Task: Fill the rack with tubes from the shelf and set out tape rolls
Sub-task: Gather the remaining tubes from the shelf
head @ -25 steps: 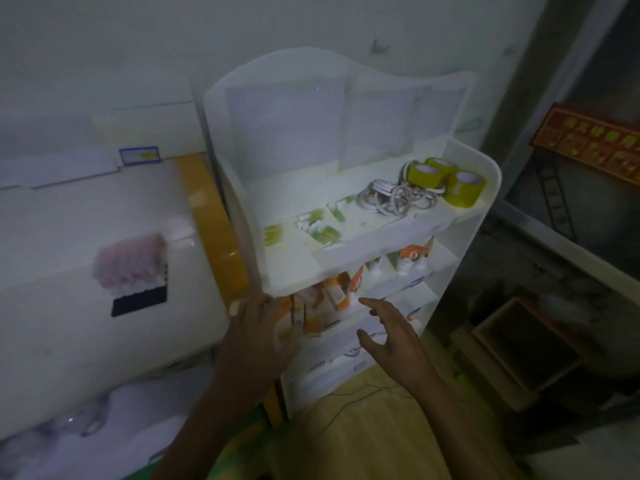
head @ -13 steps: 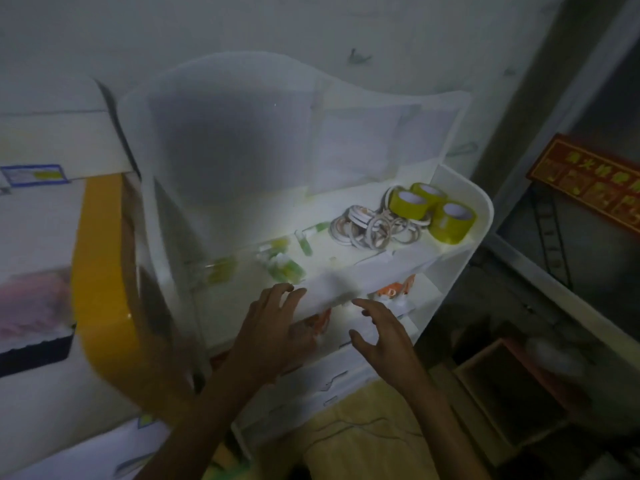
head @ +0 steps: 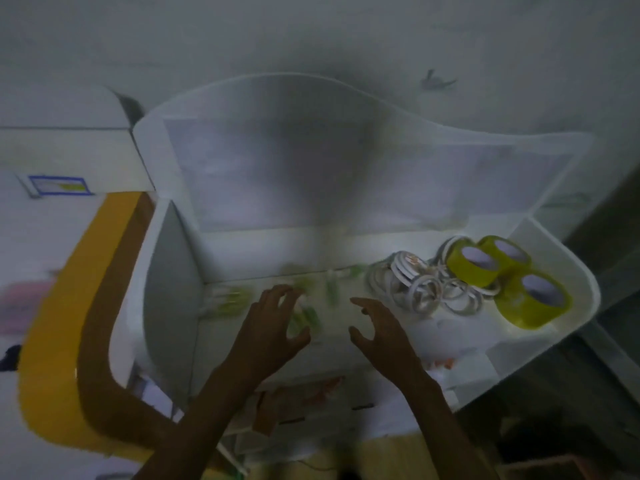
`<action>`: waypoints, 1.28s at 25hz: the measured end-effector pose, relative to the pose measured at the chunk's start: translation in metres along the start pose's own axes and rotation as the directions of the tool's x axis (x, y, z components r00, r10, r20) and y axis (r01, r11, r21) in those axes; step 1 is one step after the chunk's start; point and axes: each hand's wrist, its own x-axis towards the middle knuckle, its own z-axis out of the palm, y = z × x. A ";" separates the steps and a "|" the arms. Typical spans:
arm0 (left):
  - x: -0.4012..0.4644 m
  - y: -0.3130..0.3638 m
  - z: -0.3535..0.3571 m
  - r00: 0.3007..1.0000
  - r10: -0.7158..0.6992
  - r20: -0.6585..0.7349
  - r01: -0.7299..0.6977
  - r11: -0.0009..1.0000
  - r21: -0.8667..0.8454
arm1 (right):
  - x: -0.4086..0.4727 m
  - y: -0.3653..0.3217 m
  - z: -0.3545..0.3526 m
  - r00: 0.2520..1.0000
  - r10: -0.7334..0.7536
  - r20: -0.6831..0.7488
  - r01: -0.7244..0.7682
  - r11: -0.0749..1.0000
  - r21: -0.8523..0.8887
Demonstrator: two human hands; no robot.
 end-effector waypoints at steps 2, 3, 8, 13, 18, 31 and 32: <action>0.009 0.000 0.006 0.998 -0.057 -0.027 0.058 0.998 0.018 | 0.022 0.015 0.003 0.998 -0.038 0.053 0.040 0.999 -0.031; 0.012 0.001 0.008 0.995 -0.088 -0.041 0.089 0.996 0.028 | 0.033 0.022 0.005 0.995 -0.057 0.088 0.061 0.997 -0.048; 0.014 0.018 0.023 0.973 -0.220 -0.072 0.225 0.972 0.073 | 0.076 0.050 0.014 0.974 -0.124 0.190 0.140 0.988 -0.071; 0.009 0.024 0.028 0.931 -0.358 -0.074 0.364 0.924 0.116 | 0.094 0.055 0.034 0.942 -0.240 0.236 0.266 0.960 -0.086; 0.004 0.020 0.024 0.897 -0.422 -0.132 0.439 0.887 0.142 | 0.111 0.063 0.049 0.908 -0.340 0.244 0.374 0.921 -0.106; 0.018 0.002 0.030 0.918 -0.386 -0.093 0.393 0.917 0.075 | 0.117 0.057 0.059 0.807 -0.489 0.332 0.550 0.827 -0.116; 0.019 0.001 0.031 0.920 -0.383 -0.087 0.389 0.919 0.068 | 0.116 0.056 0.058 0.802 -0.507 0.317 0.562 0.820 -0.110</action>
